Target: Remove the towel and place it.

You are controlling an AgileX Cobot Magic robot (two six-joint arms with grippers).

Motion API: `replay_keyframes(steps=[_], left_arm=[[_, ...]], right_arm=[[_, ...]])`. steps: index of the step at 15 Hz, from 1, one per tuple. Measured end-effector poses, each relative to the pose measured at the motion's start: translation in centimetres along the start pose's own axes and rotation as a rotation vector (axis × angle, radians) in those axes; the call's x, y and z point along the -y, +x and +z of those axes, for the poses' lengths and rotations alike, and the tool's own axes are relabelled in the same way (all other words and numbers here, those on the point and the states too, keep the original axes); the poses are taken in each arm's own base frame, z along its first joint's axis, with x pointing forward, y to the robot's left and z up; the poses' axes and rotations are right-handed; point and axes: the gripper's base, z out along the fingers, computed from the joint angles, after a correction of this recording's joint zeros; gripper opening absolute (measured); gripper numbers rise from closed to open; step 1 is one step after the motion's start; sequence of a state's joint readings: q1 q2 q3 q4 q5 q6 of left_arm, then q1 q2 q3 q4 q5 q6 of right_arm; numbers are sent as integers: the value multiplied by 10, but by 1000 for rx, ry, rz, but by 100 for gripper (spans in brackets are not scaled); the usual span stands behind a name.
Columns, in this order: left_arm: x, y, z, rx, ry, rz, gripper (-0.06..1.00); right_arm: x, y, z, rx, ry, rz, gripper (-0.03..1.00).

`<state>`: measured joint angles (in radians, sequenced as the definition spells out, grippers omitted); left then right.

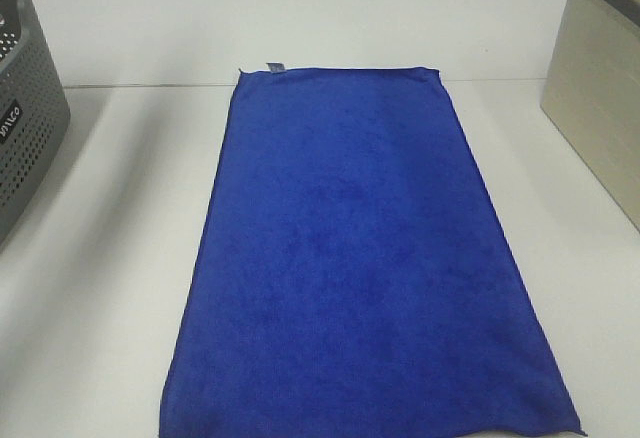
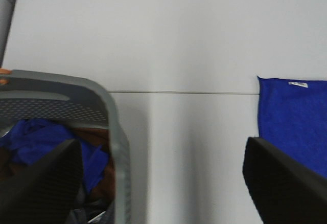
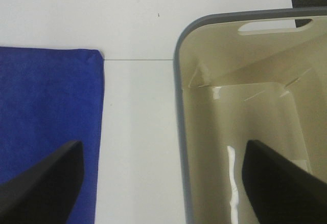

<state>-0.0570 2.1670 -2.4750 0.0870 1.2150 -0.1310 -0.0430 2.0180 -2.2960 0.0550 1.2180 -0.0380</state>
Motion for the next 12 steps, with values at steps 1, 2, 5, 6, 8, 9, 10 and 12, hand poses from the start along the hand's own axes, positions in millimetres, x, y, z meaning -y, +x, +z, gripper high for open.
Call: replay_keyframes(steps=[1,2,5,6,8,9,10,12], left_arm=[[-17,1,-7,-8,-19,-19,80],[-28,5,-17,-26,-30,-26,80],[-40,28,-47,-93,-46,-34,80],[-41,44,-63,-127,-49,-31,80],[-44,83,-97,-187,-61,-27,80],[-47,105,-114,-207,-79,-30,80],[-51,127,-132,-217,-104,-29,80],[-58,174,-164,-218,-151,-33,80]], right_arm=[[8,2,-11,11,-5,26,79],[10,7,-24,16,2,28,79],[5,36,-69,10,3,28,79],[3,54,-84,-9,2,30,79],[-2,105,-115,-49,2,69,79],[-4,131,-128,-60,0,70,79],[-6,157,-139,-69,0,70,79],[-9,208,-153,-82,8,74,79]])
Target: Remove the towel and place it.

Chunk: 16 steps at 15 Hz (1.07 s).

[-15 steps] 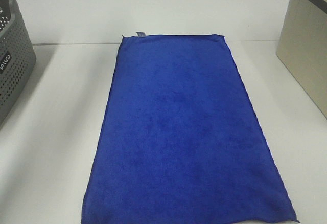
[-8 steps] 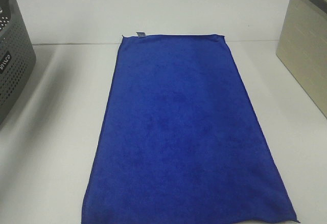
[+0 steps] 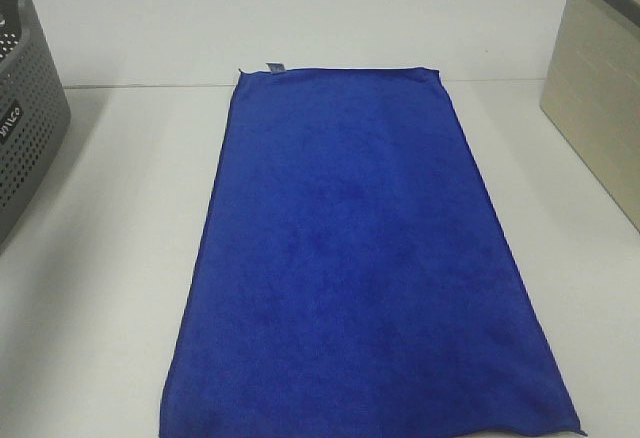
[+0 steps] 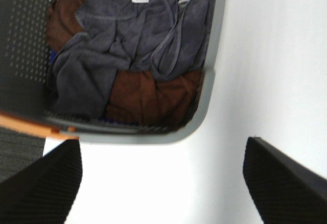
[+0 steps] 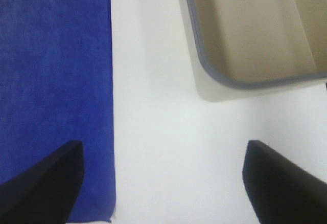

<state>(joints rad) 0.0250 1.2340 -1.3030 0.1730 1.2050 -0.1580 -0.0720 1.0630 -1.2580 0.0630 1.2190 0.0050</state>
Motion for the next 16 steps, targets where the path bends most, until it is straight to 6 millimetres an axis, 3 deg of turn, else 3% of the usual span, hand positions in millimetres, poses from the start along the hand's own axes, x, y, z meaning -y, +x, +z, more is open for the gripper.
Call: replay_keyframes(steps=[2,5,6,7,8,9,11,16], left_arm=[[-8,41,-15,25,-18,-8,80],[-17,93,-35,147,-9,-5,80],[-18,100,-37,170,-10,6,80],[-20,123,-40,249,-6,28,80],[-21,131,-38,269,-4,32,80],[-22,161,-29,309,-1,37,80],[-23,188,-20,324,-4,45,80],[-27,225,-17,371,-14,71,80]], right_arm=[[1,49,-7,14,4,-2,79],[2,108,-15,78,3,-6,79],[2,126,-15,104,3,-6,79],[2,139,-14,142,2,-7,79],[3,145,-14,168,4,-8,79],[4,163,-8,240,7,-11,79],[5,182,1,256,11,-55,79],[5,223,14,314,3,-131,79]])
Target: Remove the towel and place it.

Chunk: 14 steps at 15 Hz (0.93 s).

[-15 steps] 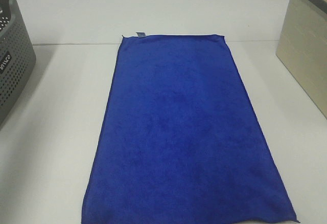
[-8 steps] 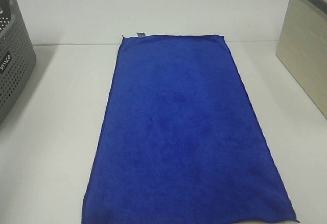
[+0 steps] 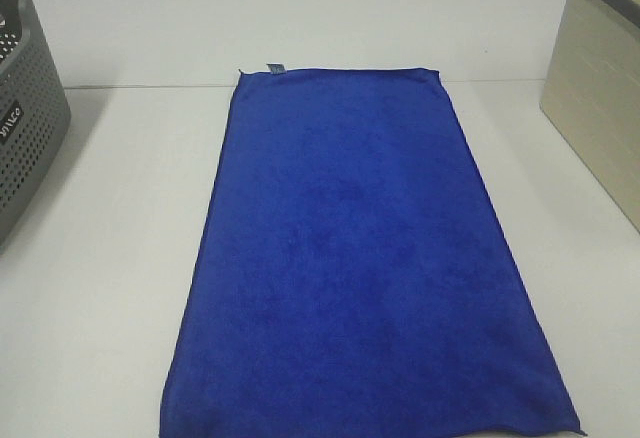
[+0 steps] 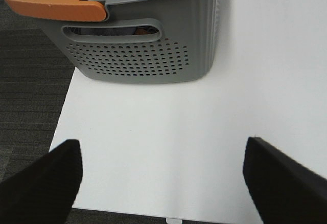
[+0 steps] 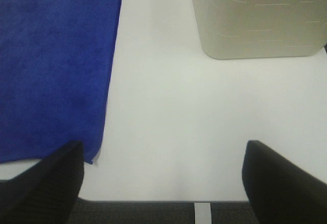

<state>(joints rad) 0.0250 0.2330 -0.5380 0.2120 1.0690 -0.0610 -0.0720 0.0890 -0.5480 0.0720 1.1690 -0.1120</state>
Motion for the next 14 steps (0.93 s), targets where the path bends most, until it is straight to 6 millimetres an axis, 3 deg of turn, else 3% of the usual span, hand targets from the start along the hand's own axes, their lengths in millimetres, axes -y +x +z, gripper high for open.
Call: replay_keyframes(steps=[4,8,14], left_arm=[[2,15,-15,104,44,-53,80],[4,26,-27,200,81,-88,80],[7,27,-27,197,116,-101,80]], right_arm=[[-1,18,5,30,2,-19,79],[-1,17,13,57,2,-25,79],[-1,18,14,54,2,-24,79]])
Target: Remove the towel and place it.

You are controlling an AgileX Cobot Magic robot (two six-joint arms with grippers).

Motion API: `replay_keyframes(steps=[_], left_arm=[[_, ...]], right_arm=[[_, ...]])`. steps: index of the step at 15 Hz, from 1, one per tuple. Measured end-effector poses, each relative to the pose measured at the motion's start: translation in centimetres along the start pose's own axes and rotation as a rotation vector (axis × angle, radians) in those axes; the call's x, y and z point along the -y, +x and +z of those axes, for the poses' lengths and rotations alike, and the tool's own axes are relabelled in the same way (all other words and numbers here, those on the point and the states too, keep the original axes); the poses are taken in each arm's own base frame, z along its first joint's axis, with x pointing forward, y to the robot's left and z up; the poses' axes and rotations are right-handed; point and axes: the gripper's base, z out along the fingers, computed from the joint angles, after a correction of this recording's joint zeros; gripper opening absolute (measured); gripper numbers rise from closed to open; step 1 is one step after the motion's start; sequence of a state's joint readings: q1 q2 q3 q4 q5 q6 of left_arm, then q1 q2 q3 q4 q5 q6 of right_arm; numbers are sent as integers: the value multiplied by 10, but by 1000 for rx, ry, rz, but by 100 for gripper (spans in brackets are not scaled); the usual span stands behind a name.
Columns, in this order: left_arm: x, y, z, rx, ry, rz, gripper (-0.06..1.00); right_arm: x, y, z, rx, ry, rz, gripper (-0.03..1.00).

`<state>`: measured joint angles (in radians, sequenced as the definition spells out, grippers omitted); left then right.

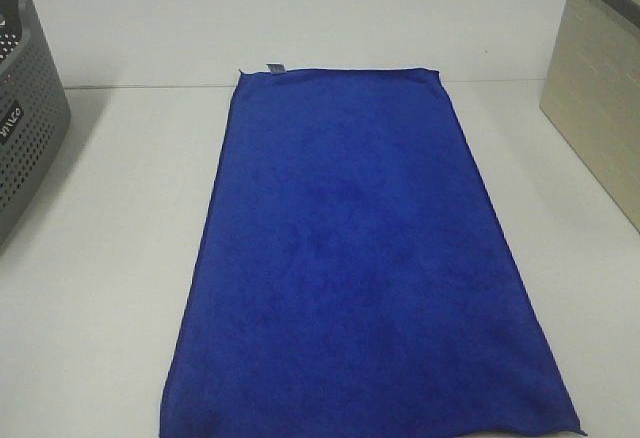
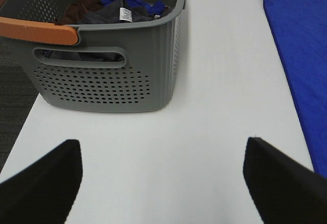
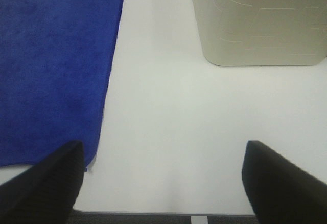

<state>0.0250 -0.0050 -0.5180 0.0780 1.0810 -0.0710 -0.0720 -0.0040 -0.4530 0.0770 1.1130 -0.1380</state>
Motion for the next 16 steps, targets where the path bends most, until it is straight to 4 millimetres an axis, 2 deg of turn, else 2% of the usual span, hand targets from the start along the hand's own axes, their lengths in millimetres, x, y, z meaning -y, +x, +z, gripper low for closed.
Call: replay_keyframes(steps=[16], left_arm=[[4,0,0,-3,46,-24,80]], right_arm=[[0,0,0,0,0,0,79]])
